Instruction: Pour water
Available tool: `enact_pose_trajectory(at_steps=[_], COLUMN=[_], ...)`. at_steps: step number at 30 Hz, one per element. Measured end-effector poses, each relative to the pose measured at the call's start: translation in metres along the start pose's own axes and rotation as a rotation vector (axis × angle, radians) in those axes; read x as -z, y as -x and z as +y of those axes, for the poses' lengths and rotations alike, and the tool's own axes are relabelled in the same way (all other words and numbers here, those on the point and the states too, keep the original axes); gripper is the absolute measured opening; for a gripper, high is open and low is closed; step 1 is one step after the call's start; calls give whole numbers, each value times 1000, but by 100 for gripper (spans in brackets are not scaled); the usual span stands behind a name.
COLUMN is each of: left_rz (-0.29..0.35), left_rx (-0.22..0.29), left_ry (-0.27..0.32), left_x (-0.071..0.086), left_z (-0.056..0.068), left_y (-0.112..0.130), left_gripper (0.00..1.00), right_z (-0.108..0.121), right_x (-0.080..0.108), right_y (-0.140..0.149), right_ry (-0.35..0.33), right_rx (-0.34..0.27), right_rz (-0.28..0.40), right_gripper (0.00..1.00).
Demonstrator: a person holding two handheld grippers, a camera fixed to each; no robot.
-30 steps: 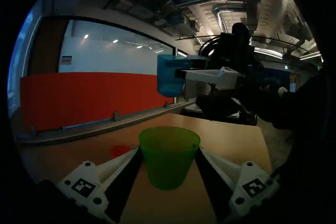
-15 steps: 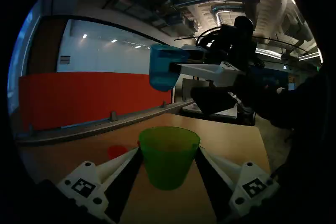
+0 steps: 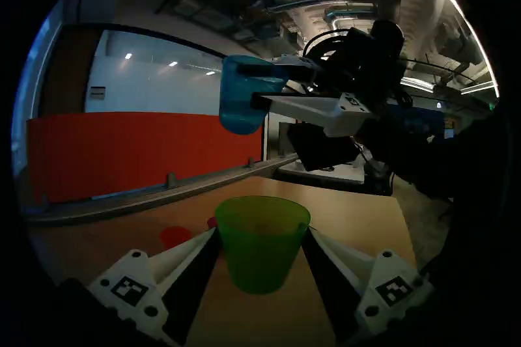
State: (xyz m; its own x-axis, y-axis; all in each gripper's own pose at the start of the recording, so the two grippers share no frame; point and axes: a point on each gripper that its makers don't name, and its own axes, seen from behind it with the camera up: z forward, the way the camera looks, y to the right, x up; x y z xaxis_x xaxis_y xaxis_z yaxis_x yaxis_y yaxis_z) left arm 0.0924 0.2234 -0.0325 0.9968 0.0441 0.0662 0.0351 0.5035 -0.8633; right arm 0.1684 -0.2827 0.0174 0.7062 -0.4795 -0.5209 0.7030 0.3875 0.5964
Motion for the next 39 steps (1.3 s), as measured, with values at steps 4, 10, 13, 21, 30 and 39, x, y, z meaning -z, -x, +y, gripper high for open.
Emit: enact_pose_trajectory(at_steps=[4, 10, 13, 21, 30, 39], left_rz=[1, 3, 3, 6, 9, 6], left_rx=[-1, 1, 0, 1, 0, 2], left_ry=[-1, 1, 1, 2, 4, 4], left_x=[-1, -1, -2, -1, -2, -5], left_z=[0, 1, 1, 1, 3, 1], left_y=[-1, -2, -2, -4, -8, -3], left_gripper=[85, 85, 85, 85, 85, 85], right_z=[-1, -4, -5, -6, -3, -1], right_x=[0, -1, -2, -3, -5, -6], right_y=[-3, -6, -7, -13, -14, -12], right_ry=[4, 1, 1, 3, 11, 18], right_rx=[48, 103, 127, 183, 265, 318], right_rz=[-7, -16, -20, -24, -37, -53], right_gripper=[90, 90, 90, 90, 90, 90])
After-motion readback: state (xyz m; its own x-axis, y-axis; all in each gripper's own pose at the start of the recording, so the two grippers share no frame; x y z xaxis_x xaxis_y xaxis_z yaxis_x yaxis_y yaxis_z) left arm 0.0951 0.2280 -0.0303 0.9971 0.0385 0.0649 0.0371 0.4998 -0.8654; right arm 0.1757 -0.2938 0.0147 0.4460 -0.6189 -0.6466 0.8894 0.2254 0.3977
